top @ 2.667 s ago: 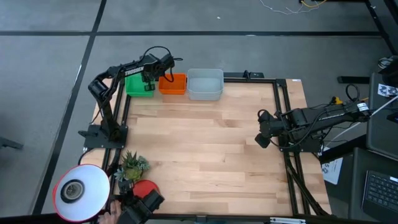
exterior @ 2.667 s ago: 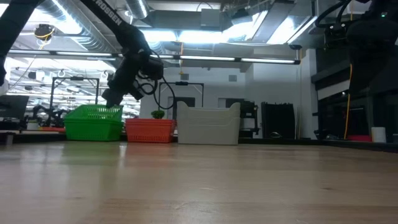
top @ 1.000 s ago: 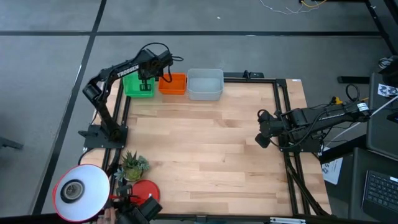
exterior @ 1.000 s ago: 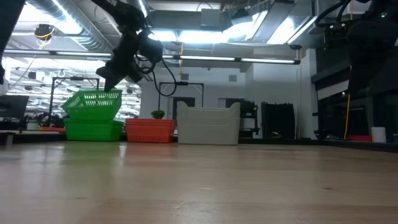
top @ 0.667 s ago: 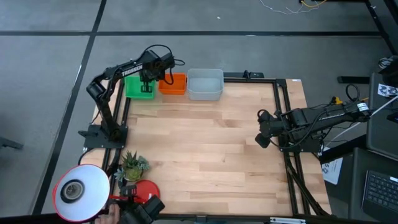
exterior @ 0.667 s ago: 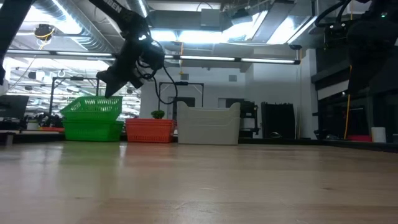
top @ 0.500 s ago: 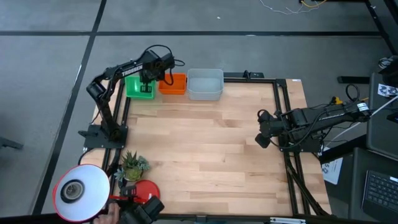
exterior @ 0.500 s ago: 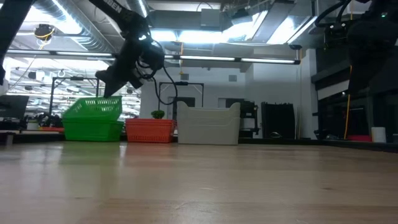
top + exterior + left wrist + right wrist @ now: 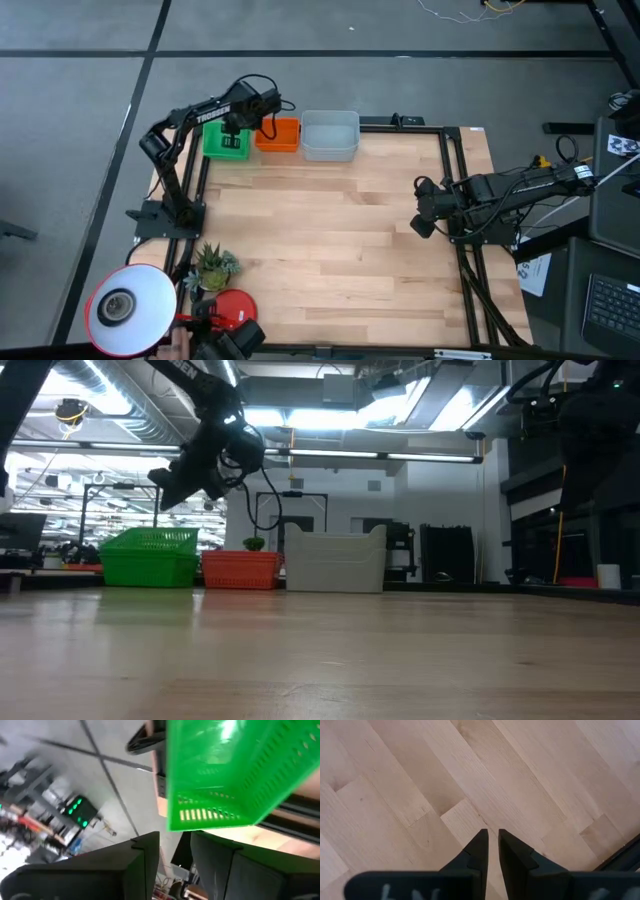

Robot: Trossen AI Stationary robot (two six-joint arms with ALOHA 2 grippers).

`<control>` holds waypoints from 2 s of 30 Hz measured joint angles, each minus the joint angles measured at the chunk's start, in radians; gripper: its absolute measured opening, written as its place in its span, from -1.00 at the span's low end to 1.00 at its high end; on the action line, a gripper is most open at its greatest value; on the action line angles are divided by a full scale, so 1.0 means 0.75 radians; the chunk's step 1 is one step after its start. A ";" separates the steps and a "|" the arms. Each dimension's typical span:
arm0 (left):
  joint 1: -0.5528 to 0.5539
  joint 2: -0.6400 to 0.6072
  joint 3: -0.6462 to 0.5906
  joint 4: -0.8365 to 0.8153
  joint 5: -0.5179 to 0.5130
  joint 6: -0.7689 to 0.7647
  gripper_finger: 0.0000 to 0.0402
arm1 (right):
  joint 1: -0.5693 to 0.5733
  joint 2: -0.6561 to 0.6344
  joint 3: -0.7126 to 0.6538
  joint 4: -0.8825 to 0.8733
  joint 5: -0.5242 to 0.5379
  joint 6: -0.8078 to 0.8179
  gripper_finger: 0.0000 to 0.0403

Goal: Stack baskets by color
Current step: Stack the bottom green bin on the top green bins

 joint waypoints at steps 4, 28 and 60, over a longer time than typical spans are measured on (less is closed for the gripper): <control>-0.009 -0.002 0.002 0.112 -0.079 -0.153 -0.49 | 0.000 0.000 0.000 0.000 0.005 0.000 -0.78; -0.070 0.000 -0.263 0.362 -0.177 -0.521 -0.50 | 0.000 0.000 0.000 0.000 0.007 -0.024 -0.78; -0.110 -0.002 -0.496 0.328 0.175 -0.278 -0.50 | 0.000 0.000 0.000 0.005 -0.061 0.011 -0.78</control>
